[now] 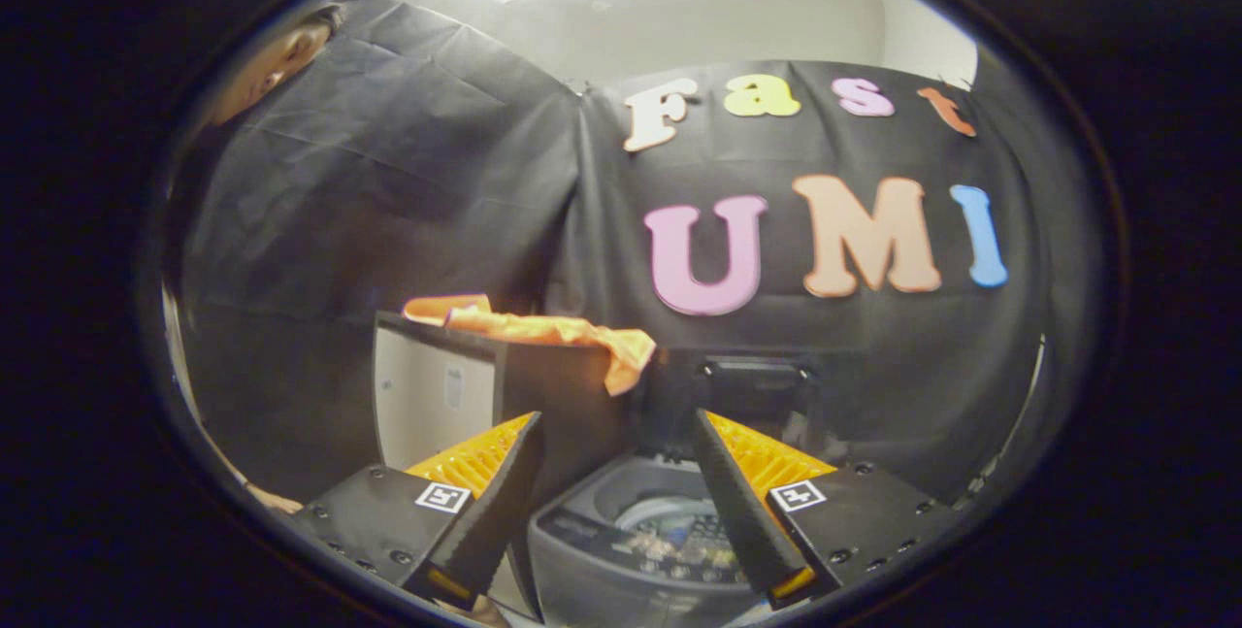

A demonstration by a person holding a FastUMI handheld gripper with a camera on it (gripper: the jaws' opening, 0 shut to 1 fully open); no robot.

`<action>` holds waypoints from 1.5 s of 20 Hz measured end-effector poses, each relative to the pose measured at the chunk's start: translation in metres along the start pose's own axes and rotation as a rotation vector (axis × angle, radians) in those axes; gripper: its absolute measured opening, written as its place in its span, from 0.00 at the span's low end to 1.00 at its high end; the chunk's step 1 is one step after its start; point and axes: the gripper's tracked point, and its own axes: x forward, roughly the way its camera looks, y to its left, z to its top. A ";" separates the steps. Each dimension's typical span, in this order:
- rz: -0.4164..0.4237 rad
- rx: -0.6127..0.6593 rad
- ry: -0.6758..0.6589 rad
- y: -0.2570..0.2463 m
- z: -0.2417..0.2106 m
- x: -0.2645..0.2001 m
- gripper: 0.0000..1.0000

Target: Put the clothes into the washing machine and then close the washing machine lid.

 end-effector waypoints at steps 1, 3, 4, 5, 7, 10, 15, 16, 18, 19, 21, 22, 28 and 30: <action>0.017 -0.012 -0.007 0.002 0.011 0.017 0.97; 0.049 -0.014 -0.001 0.008 0.027 0.055 0.97; 0.066 -0.010 0.013 0.014 0.028 0.073 0.97; 0.077 -0.012 0.032 0.018 0.031 0.090 0.97; 0.094 -0.029 0.063 0.022 0.038 0.122 0.97; 0.116 -0.052 0.100 0.038 0.037 0.161 0.97; 0.152 -0.037 0.162 0.057 0.022 0.215 0.98; 0.152 -0.023 0.166 0.059 0.020 0.224 0.98; 0.138 0.011 0.194 0.059 0.011 0.239 0.98; 0.133 0.026 0.214 0.057 0.006 0.246 0.97; 0.123 0.048 0.257 0.054 -0.007 0.257 0.97; 0.117 0.057 0.280 0.053 -0.015 0.261 0.98; 0.142 0.116 0.392 0.060 -0.048 0.265 0.95; 0.143 0.126 0.388 0.060 -0.048 0.265 0.90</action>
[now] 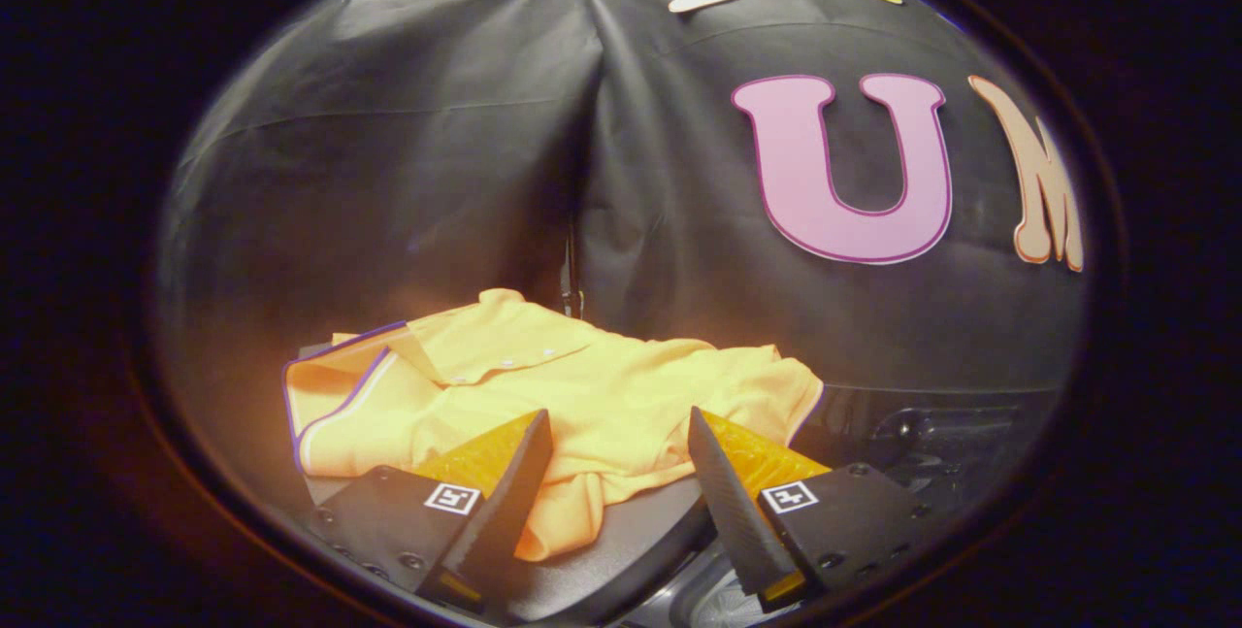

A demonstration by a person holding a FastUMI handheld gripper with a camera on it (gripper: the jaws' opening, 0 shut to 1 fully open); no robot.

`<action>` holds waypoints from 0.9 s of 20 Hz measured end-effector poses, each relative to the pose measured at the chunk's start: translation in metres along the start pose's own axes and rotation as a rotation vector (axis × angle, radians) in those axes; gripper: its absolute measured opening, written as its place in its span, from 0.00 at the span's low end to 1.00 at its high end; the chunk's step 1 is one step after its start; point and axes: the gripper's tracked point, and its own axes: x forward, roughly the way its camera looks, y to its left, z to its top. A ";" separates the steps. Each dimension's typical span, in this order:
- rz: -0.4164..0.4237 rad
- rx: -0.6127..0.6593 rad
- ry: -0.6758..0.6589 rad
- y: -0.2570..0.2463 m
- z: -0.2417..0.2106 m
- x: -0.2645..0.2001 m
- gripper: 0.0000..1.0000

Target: Put the clothes into the washing machine and then close the washing machine lid.

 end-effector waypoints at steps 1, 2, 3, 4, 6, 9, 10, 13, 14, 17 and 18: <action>0.012 0.012 -0.003 0.001 0.000 0.000 0.89; 0.022 0.030 -0.001 0.003 -0.001 -0.001 0.90; 0.027 0.047 -0.003 0.004 -0.001 -0.001 0.77; 0.037 0.057 -0.007 0.004 -0.001 0.000 0.65; 0.046 0.079 -0.015 0.005 0.001 -0.003 0.40; 0.028 0.076 -0.030 0.001 0.003 -0.006 0.18; 0.017 0.070 -0.032 0.000 0.005 -0.007 0.13; -0.023 -0.010 -0.041 -0.007 0.012 -0.014 0.08; -0.047 -0.029 -0.045 -0.015 0.015 -0.017 0.08; -0.095 -0.033 -0.043 -0.035 0.017 -0.035 0.08; -0.114 -0.020 -0.048 -0.046 0.024 -0.039 0.08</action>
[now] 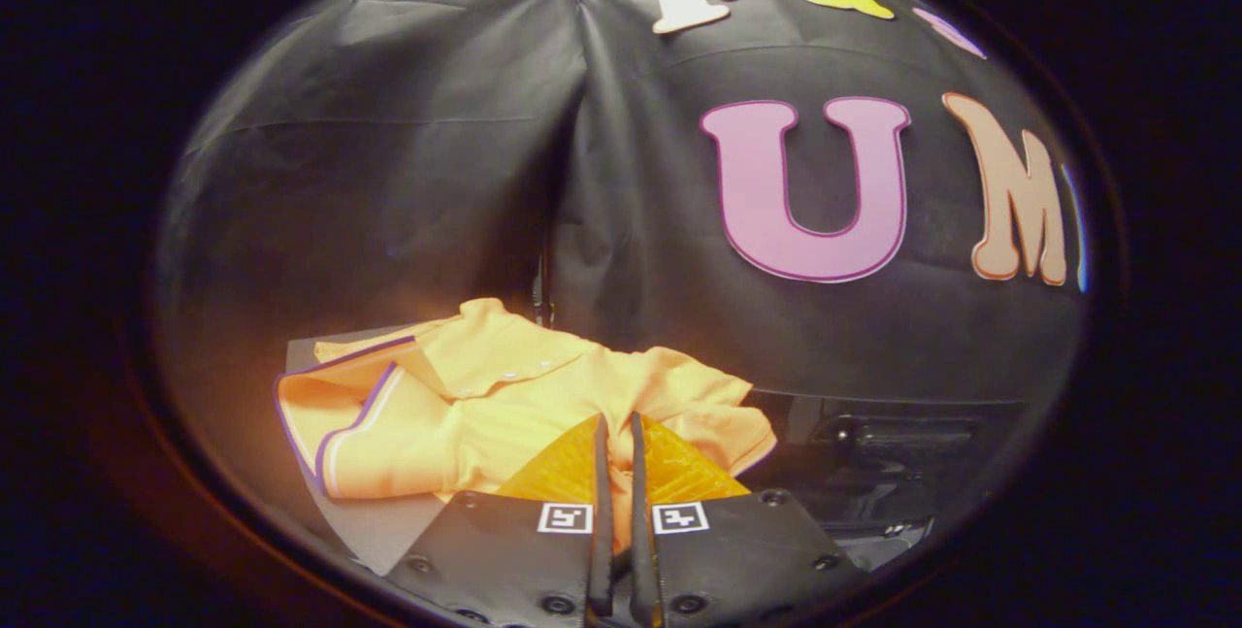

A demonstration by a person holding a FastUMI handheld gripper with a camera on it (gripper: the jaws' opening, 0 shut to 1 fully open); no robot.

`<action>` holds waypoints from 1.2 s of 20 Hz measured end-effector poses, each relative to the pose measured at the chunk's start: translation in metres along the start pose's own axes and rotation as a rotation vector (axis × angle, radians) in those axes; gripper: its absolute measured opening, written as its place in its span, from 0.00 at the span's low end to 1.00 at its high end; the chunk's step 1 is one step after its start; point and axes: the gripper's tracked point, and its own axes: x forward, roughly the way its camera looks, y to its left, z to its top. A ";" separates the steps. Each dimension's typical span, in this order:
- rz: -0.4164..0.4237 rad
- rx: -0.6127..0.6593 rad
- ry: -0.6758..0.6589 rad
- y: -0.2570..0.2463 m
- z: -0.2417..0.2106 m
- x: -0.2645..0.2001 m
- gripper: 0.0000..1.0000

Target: Put the clothes into the washing machine and then close the washing machine lid.

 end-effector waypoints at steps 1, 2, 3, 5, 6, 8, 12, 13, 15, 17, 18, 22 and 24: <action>-0.024 0.011 -0.003 -0.015 0.002 -0.004 0.08; -0.052 0.019 -0.007 -0.030 -0.001 -0.012 0.08; -0.083 0.026 -0.011 -0.046 -0.001 -0.017 0.08; -0.148 0.047 -0.014 -0.080 -0.004 -0.032 0.08; -0.181 0.059 -0.016 -0.095 -0.007 -0.040 0.08; -0.243 0.066 -0.020 -0.127 -0.011 -0.054 0.08; -0.391 0.029 0.003 -0.183 -0.027 -0.080 0.08; -0.421 0.024 0.005 -0.194 -0.031 -0.085 0.18; -0.411 0.067 0.024 -0.199 -0.042 -0.088 0.37; -0.424 0.087 0.014 -0.202 -0.046 -0.094 0.37; -0.427 0.091 -0.003 -0.203 -0.045 -0.097 0.37; -0.422 0.118 -0.029 -0.203 -0.043 -0.105 0.37; -0.418 0.124 -0.037 -0.203 -0.041 -0.106 0.37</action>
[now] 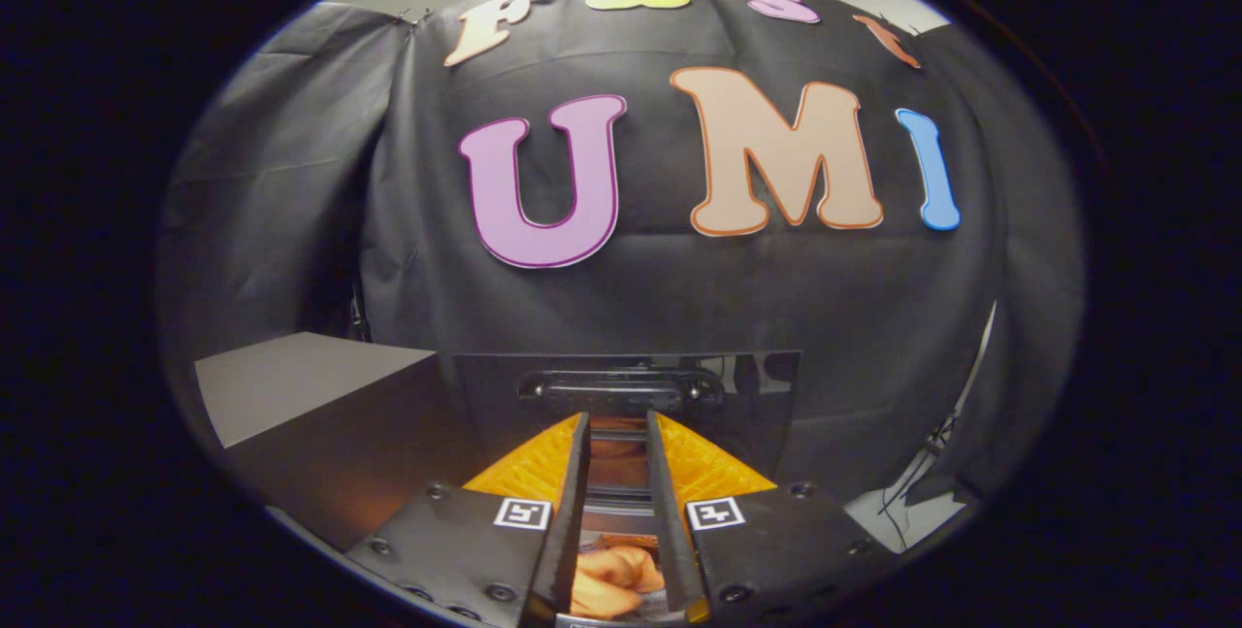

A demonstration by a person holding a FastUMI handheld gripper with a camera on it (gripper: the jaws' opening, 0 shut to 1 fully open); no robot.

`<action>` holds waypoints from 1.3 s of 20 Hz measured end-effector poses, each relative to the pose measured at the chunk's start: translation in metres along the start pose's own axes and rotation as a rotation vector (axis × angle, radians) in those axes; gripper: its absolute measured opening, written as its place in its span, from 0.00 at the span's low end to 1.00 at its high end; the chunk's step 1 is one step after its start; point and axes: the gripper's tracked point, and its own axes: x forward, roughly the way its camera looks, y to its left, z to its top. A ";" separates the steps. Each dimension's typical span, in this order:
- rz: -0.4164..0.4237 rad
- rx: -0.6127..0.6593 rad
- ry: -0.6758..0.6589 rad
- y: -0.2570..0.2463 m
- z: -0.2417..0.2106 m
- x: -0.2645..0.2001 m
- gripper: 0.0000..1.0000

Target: Put the clothes into the washing machine and then close the washing machine lid.

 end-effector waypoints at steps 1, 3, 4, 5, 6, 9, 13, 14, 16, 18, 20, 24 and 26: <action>0.003 0.004 -0.003 0.000 0.002 -0.001 0.37; 0.004 0.007 -0.009 -0.001 0.003 -0.002 0.37; 0.003 0.005 -0.012 -0.002 0.003 -0.002 0.37; -0.002 0.003 -0.017 -0.003 0.006 -0.003 0.37; -0.004 0.003 -0.020 -0.003 0.007 -0.004 0.37; -0.007 0.013 -0.039 -0.004 0.014 -0.002 0.50; 0.015 0.005 -0.057 0.005 0.021 0.011 0.78; 0.013 0.001 -0.055 0.005 0.022 0.016 0.85; 0.011 -0.001 -0.055 0.011 0.024 0.029 0.98; 0.007 -0.006 -0.050 0.017 0.026 0.045 0.98; 0.000 -0.012 -0.048 0.022 0.030 0.064 0.98; -0.013 0.006 -0.044 0.037 0.034 0.100 0.98; -0.040 0.011 -0.040 0.038 0.035 0.118 0.98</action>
